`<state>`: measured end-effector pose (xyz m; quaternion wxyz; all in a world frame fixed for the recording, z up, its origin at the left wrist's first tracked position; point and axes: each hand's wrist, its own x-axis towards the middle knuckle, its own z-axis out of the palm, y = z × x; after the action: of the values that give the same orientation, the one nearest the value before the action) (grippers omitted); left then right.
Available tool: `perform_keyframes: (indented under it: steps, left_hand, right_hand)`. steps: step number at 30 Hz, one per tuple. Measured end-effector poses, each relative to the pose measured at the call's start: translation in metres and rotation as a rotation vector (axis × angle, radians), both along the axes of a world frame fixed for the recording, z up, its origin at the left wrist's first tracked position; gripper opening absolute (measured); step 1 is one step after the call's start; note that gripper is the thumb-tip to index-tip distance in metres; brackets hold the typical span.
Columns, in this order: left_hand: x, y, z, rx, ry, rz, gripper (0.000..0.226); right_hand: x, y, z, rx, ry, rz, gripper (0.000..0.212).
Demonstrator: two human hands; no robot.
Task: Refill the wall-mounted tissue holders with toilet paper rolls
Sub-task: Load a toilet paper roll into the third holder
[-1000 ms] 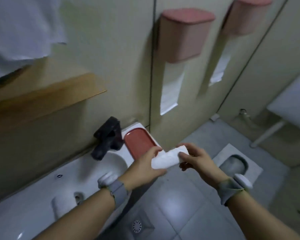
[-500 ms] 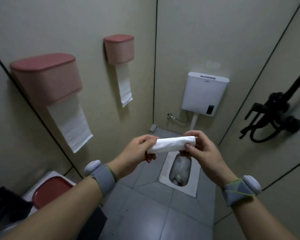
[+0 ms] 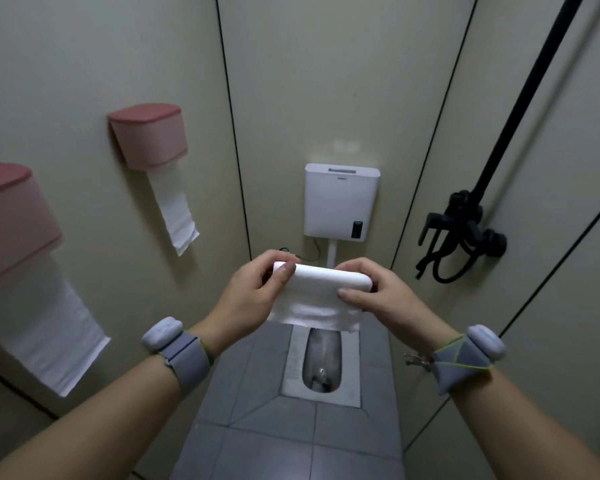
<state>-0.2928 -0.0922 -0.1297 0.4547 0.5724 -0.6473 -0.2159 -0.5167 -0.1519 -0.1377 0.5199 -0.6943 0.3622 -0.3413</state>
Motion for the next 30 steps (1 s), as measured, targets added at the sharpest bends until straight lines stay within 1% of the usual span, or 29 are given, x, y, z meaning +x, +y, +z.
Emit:
perform_keyframes:
  steps: [3,5,6,7,9,10,13,14,16,18,19,20,22,24,26,28,30]
  left_hand:
    - [0.007,-0.031,0.015,0.027,0.101,-0.054,0.02]
    - [0.009,-0.044,0.027,0.078,0.157,-0.122,0.018]
    - [0.012,-0.051,0.034,0.103,0.173,-0.18,0.023]
    - [0.016,-0.059,0.043,0.125,0.182,-0.258,0.032]
    - [0.021,-0.073,0.062,0.128,0.155,-0.417,0.047]
    - [0.02,-0.081,0.072,0.105,0.126,-0.484,0.048]
    - [0.01,-0.103,0.095,0.004,0.052,-0.586,0.033]
    - [0.004,-0.111,0.1,-0.022,0.066,-0.598,0.029]
    - [-0.011,-0.127,0.108,-0.047,0.126,-0.595,0.025]
    - [-0.032,-0.141,0.114,-0.024,0.219,-0.636,0.025]
    - [-0.049,-0.148,0.12,0.007,0.261,-0.678,0.024]
    - [-0.054,-0.149,0.12,0.039,0.297,-0.694,0.023]
    - [-0.084,-0.156,0.131,0.089,0.355,-0.831,0.021]
    - [-0.101,-0.158,0.14,0.047,0.357,-0.904,0.024]
    - [-0.123,-0.157,0.155,-0.003,0.363,-1.029,0.029]
    - [-0.136,-0.156,0.168,-0.049,0.352,-1.119,0.033]
    - [-0.149,-0.155,0.181,-0.115,0.328,-1.132,0.029]
  right_hand:
    - [0.003,-0.014,0.025,-0.07,0.021,-0.078,0.016]
    - [0.002,-0.019,0.041,-0.072,0.021,-0.129,0.015]
    - [0.002,-0.022,0.049,-0.07,0.02,-0.153,0.015]
    - [0.002,-0.026,0.057,-0.071,0.011,-0.177,0.015]
    - [0.0,-0.03,0.074,-0.067,-0.005,-0.22,0.017]
    - [-0.002,-0.032,0.081,-0.059,-0.024,-0.236,0.018]
    - [-0.011,-0.031,0.098,-0.083,-0.048,-0.304,0.017]
    - [-0.016,-0.029,0.103,-0.139,-0.022,-0.354,0.019]
    - [-0.029,-0.024,0.111,-0.261,0.061,-0.442,0.032]
    - [-0.042,-0.015,0.122,-0.363,0.165,-0.498,0.046]
    - [-0.052,-0.008,0.13,-0.433,0.241,-0.558,0.049]
    - [-0.054,-0.005,0.134,-0.493,0.292,-0.601,0.049]
    - [-0.074,0.011,0.15,-0.624,0.377,-0.748,0.041]
    - [-0.087,0.024,0.165,-0.655,0.426,-0.8,0.029]
    - [-0.101,0.041,0.184,-0.663,0.484,-0.883,0.02]
    - [-0.111,0.055,0.203,-0.673,0.559,-0.954,0.027]
    - [-0.121,0.064,0.22,-0.631,0.588,-0.983,0.036]
